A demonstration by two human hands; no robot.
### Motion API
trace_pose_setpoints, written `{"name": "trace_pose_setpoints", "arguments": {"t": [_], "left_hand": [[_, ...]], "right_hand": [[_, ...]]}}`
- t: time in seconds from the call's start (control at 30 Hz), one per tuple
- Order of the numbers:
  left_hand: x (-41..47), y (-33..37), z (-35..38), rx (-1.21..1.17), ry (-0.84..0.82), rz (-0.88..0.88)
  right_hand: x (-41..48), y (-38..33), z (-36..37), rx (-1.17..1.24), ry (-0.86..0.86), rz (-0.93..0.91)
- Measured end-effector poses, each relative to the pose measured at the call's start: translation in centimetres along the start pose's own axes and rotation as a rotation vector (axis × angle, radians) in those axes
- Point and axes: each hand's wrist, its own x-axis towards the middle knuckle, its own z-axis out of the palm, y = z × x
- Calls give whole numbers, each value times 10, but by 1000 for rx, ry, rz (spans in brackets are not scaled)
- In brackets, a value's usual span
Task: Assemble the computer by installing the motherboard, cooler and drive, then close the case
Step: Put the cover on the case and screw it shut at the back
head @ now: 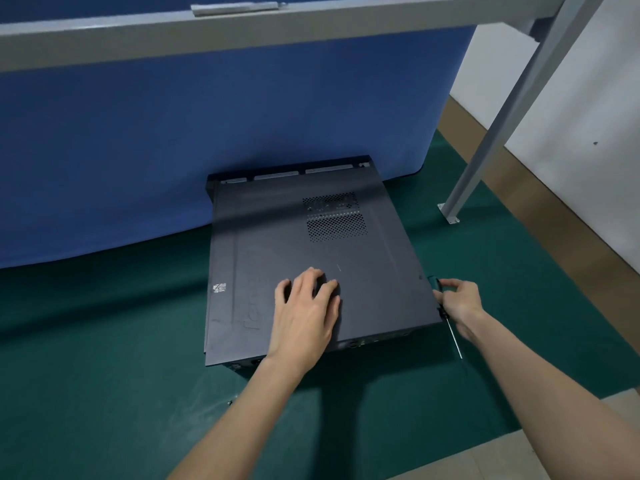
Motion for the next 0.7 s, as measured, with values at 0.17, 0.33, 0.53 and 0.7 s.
{"name": "trace_pose_setpoints", "arguments": {"t": [0.17,0.33,0.53,0.7], "left_hand": [[3,1,9,23,154,5],[2,-2,6,-38,142,25],[-21,-25,-10,7,-243,73],[-38,-47,-16,384,-331,-20]], "right_hand": [[29,14,11,-180,31,-22],[22,13,3,-152,100,-106],[-72,-24,-17,-145,-46,-934],[-103,-17,12,-1116,-274,-1179]]}}
